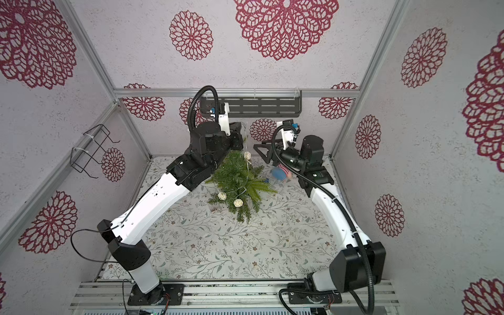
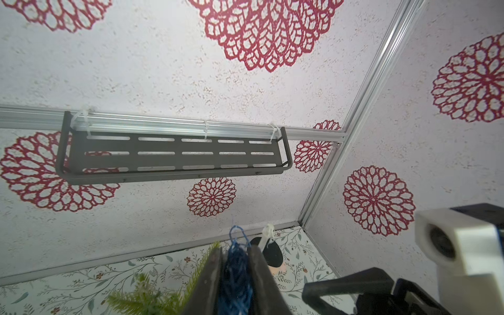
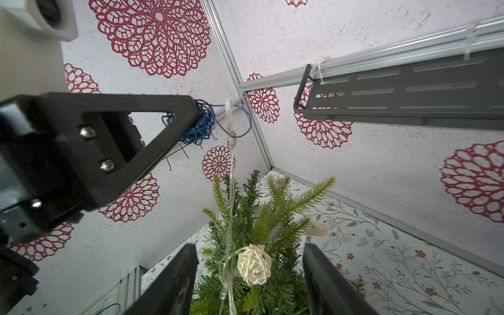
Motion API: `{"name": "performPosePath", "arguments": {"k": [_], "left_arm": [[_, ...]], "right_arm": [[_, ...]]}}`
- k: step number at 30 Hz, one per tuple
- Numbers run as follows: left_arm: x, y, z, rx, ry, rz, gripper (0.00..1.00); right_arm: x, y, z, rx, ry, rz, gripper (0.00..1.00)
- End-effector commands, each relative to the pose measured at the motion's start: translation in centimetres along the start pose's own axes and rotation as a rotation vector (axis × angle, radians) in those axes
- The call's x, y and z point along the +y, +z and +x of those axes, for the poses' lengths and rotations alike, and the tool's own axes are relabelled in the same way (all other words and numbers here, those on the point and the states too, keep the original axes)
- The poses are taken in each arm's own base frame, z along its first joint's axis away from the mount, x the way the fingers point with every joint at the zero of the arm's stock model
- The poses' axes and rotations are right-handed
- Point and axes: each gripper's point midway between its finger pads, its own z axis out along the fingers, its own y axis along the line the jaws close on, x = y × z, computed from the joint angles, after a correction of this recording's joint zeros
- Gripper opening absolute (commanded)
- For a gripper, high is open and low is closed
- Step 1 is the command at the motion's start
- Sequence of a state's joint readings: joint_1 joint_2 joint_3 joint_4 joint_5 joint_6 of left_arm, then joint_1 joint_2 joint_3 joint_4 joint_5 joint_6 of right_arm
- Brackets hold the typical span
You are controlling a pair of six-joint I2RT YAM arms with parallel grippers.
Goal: Remove string lights from the small christmas tree
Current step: Remove the light string from the Christmas tree.
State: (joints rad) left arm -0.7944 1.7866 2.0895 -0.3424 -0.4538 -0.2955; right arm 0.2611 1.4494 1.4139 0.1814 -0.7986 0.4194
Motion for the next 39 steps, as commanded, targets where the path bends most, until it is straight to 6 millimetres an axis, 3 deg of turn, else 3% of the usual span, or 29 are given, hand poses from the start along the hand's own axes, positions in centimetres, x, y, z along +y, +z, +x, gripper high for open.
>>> {"name": "performPosePath", "arguments": {"k": [1, 13, 24, 27, 29, 39], "left_arm": [[-1.5, 0.4, 0.4, -0.015, 0.020, 0.044, 0.20], [-2.3, 0.3, 0.7, -0.007, 0.030, 0.077, 0.19], [-2.3, 0.4, 1.4, 0.007, 0.034, 0.062, 0.19], [-2.2, 0.5, 1.7, 0.016, 0.031, 0.055, 0.20], [-2.2, 0.6, 2.0, 0.022, 0.031, 0.053, 0.24], [-1.2, -0.1, 3.0, 0.046, 0.028, 0.018, 0.60]], "right_arm": [[3.0, 0.4, -2.8, -0.054, -0.062, -0.104, 0.60], [3.0, 2.6, -3.2, -0.057, -0.042, -0.170, 0.45], [2.2, 3.6, -2.7, -0.041, -0.034, -0.179, 0.22], [2.4, 3.4, -2.5, -0.040, -0.038, -0.179, 0.11], [2.5, 3.2, -2.6, -0.044, -0.041, -0.176, 0.00], [2.9, 2.6, -3.1, -0.060, -0.052, -0.152, 0.00]]}}
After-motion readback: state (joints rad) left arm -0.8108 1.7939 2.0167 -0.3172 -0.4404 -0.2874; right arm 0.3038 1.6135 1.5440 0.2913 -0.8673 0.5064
